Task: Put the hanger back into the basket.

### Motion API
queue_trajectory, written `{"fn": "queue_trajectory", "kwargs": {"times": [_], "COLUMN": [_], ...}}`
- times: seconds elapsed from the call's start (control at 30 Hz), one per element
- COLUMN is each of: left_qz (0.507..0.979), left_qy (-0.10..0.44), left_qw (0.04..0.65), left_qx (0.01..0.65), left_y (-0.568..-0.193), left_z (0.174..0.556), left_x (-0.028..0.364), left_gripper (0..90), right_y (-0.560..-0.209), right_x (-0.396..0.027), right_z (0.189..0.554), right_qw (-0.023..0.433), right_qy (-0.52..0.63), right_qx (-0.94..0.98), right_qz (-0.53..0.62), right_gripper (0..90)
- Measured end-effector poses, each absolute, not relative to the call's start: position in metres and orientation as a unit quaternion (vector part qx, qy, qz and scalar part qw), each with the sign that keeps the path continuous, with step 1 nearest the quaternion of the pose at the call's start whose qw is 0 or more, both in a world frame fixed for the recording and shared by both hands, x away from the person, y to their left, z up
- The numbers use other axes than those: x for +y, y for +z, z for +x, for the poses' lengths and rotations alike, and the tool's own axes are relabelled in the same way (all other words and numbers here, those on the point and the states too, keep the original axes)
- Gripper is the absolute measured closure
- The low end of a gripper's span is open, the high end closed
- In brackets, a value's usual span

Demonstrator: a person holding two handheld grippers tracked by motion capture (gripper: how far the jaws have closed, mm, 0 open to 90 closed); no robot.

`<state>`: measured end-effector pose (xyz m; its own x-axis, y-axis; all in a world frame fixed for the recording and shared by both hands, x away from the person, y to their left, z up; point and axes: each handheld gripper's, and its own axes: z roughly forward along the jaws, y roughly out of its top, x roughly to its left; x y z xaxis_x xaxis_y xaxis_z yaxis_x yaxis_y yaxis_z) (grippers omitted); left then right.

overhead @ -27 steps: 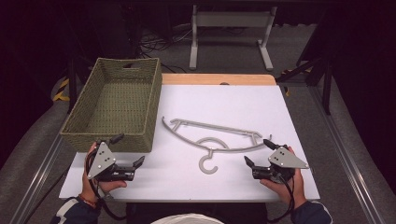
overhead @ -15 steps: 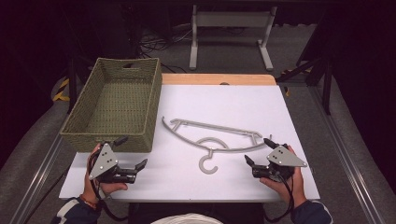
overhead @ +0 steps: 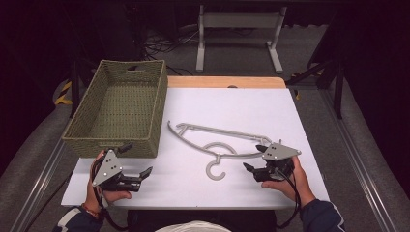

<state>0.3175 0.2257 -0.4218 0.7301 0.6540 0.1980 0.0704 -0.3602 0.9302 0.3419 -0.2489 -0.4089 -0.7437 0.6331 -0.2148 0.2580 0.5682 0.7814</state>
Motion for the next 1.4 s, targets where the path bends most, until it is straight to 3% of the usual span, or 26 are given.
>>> {"fn": "queue_trajectory", "kwargs": {"times": [0.17, 0.3, 0.53, 0.93, 1.2, 1.4], "left_qz": [0.778, 0.783, 0.782, 0.786, 0.792, 0.798], "left_qy": [0.281, 0.277, 0.272, 0.267, 0.253, 0.238], "left_qw": [0.513, 0.508, 0.513, 0.511, 0.510, 0.510], "left_qx": [0.231, 0.226, 0.228, 0.223, 0.218, 0.216], "left_y": [-0.422, -0.424, -0.424, -0.424, -0.426, -0.427], "left_z": [0.318, 0.319, 0.319, 0.319, 0.319, 0.320], "left_x": [0.223, 0.223, 0.224, 0.223, 0.221, 0.221], "left_gripper": [4.2, 4.3, 4.3, 4.4, 4.5, 4.8], "right_y": [-0.402, -0.400, -0.406, -0.427, -0.427, -0.422], "right_x": [-0.238, -0.228, -0.213, -0.210, -0.204, -0.186], "right_z": [0.354, 0.370, 0.395, 0.425, 0.425, 0.425], "right_qw": [0.223, 0.203, 0.165, 0.110, 0.101, 0.077], "right_qy": [0.342, 0.299, 0.242, 0.202, 0.185, 0.109], "right_qx": [0.881, 0.907, 0.935, 0.948, 0.953, 0.979], "right_qz": [0.239, 0.215, 0.201, 0.219, 0.216, 0.157], "right_gripper": [32.4, 43.8, 46.9, 63.3, 70.2, 78.6]}}
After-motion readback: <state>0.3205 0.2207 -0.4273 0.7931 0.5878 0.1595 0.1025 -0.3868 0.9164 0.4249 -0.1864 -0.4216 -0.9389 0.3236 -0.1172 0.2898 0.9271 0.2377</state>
